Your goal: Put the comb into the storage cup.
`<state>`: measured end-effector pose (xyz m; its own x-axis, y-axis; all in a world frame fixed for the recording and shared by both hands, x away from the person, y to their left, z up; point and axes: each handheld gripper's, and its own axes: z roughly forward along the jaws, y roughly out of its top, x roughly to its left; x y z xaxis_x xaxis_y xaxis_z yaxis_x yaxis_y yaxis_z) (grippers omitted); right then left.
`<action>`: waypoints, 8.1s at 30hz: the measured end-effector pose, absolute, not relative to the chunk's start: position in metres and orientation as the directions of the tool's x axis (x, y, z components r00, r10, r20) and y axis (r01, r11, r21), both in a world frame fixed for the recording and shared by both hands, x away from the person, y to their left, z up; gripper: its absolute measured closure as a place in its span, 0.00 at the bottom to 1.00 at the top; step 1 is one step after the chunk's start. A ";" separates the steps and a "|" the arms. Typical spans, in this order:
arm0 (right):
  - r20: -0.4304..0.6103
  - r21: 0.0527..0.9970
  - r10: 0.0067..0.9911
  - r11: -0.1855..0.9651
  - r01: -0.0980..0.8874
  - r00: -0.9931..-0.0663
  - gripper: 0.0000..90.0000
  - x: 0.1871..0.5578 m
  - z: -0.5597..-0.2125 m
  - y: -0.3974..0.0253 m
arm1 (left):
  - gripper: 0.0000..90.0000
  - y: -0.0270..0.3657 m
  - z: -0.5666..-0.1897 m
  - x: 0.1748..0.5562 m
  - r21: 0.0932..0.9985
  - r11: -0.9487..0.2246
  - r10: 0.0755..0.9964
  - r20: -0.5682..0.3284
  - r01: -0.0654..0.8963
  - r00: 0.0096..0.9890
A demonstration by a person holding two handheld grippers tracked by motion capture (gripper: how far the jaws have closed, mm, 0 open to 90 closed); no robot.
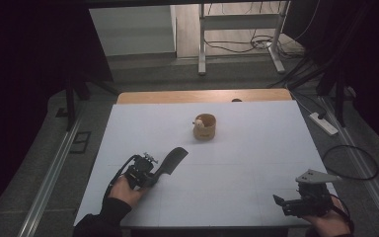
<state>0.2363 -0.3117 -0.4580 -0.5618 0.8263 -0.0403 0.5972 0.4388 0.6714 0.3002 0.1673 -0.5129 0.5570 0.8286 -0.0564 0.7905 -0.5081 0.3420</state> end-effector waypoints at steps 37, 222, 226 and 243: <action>-0.040 0.682 0.824 0.436 0.587 -0.566 0.01 0.235 -0.457 -0.313 | 0.80 0.179 -0.493 0.290 0.520 -0.465 0.764 -0.173 0.717 0.621; 0.705 0.589 0.385 0.152 0.794 -0.596 0.93 0.365 -0.417 -0.190 | 0.80 0.088 -0.475 0.258 0.789 -0.485 0.526 -0.080 0.376 0.847; 0.695 0.593 0.392 0.163 0.789 -0.603 0.94 0.363 -0.415 -0.187 | 0.79 0.089 -0.477 0.259 0.786 -0.491 0.526 -0.076 0.376 0.847; 0.624 0.665 0.411 0.167 0.728 -0.665 0.94 0.356 -0.407 -0.187 | 0.31 0.088 -0.478 0.265 0.763 -0.470 0.577 -0.115 0.444 0.808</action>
